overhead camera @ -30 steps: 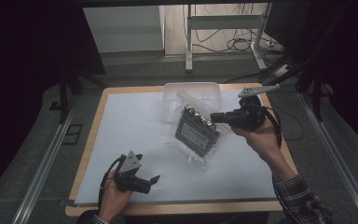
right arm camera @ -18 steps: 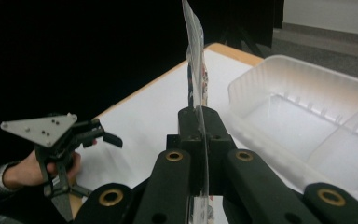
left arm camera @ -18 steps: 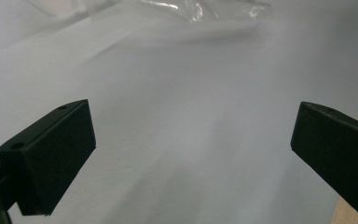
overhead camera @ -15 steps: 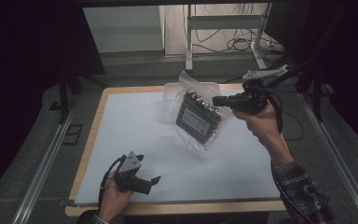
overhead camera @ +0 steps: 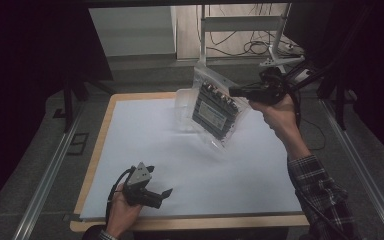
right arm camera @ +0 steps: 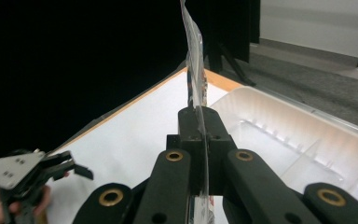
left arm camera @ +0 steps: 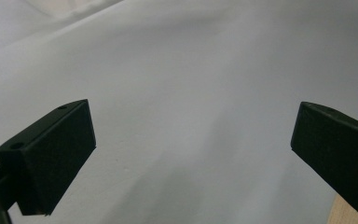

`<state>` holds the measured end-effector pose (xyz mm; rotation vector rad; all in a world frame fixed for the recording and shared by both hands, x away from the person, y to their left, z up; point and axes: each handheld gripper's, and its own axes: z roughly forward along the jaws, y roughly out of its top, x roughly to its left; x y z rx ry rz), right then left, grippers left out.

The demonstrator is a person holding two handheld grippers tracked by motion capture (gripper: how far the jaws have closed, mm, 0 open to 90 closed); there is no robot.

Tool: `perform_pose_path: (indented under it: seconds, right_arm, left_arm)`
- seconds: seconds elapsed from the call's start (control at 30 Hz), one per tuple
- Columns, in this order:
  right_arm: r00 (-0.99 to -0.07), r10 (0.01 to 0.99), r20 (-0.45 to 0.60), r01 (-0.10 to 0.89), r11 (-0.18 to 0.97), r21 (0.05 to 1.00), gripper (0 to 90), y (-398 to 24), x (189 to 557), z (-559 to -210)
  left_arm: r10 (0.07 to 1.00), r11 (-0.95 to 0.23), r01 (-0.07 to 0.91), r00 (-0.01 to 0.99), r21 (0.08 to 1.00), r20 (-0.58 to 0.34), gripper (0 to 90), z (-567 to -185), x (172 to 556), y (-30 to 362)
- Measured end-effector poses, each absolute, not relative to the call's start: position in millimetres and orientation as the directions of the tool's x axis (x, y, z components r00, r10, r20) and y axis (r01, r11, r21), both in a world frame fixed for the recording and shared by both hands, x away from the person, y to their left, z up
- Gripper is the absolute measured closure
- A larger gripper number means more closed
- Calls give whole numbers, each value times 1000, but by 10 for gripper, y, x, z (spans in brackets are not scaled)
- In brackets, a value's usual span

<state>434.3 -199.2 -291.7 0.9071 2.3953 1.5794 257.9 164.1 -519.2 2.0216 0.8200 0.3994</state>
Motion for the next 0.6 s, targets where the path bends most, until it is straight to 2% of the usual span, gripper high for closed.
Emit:
perform_pose_path:
  seconds: [0.6]
  right_arm:
    - [-786,586,197,404,246,881,890,-1877,4795,-2731]
  left_arm:
    - [689,-401,397,725,826,-13,0,-5200,2578,1628]
